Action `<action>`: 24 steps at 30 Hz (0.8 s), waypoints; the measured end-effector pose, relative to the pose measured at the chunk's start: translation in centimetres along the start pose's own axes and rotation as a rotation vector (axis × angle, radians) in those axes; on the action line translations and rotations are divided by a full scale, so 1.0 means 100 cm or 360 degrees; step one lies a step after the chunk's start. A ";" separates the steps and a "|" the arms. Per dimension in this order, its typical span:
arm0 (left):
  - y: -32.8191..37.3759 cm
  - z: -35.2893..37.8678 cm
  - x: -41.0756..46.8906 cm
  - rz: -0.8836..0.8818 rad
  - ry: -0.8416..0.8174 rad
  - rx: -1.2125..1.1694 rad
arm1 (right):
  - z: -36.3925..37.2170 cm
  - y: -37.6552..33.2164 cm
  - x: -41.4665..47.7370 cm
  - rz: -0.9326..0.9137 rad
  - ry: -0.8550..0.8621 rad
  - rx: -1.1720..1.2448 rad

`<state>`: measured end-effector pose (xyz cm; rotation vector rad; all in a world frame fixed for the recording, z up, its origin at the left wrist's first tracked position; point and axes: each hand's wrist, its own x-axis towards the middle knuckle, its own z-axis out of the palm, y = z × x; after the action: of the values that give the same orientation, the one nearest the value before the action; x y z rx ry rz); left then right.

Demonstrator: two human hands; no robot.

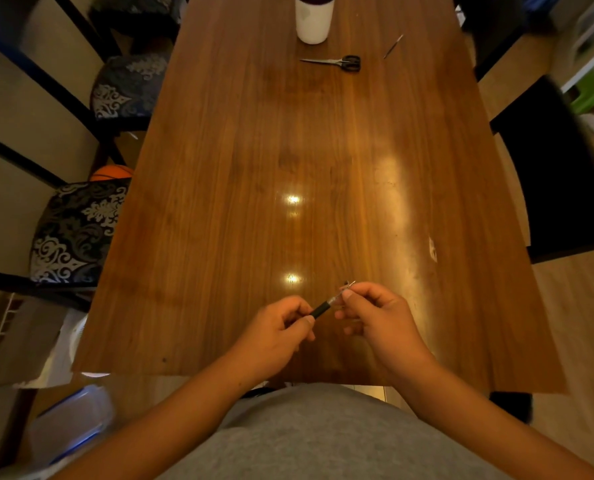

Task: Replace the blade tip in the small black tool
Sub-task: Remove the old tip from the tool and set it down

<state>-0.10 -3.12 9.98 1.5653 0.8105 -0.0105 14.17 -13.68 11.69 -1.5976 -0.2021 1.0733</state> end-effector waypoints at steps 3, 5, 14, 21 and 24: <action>-0.002 -0.002 -0.003 -0.0025 0.0025 -0.0033 | 0.001 -0.003 0.007 -0.0009 0.0035 0.0100; -0.005 -0.004 -0.003 -0.0039 0.0044 -0.0052 | 0.003 -0.006 0.013 -0.0043 0.0061 0.0148; -0.023 -0.026 -0.004 -0.0115 0.0101 -0.0016 | -0.004 -0.027 0.052 -0.0161 0.0109 0.0207; -0.033 -0.044 0.004 -0.0170 0.0121 -0.0009 | 0.005 -0.024 0.088 -0.0235 0.0203 -0.0147; -0.036 -0.052 0.009 -0.0197 0.0124 -0.0002 | 0.012 -0.008 0.101 -0.0120 0.0139 -0.0354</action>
<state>-3.51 1.67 7.49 1.5196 0.9676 -0.0392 19.40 -6.17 7.12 -1.8171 -0.3299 0.9465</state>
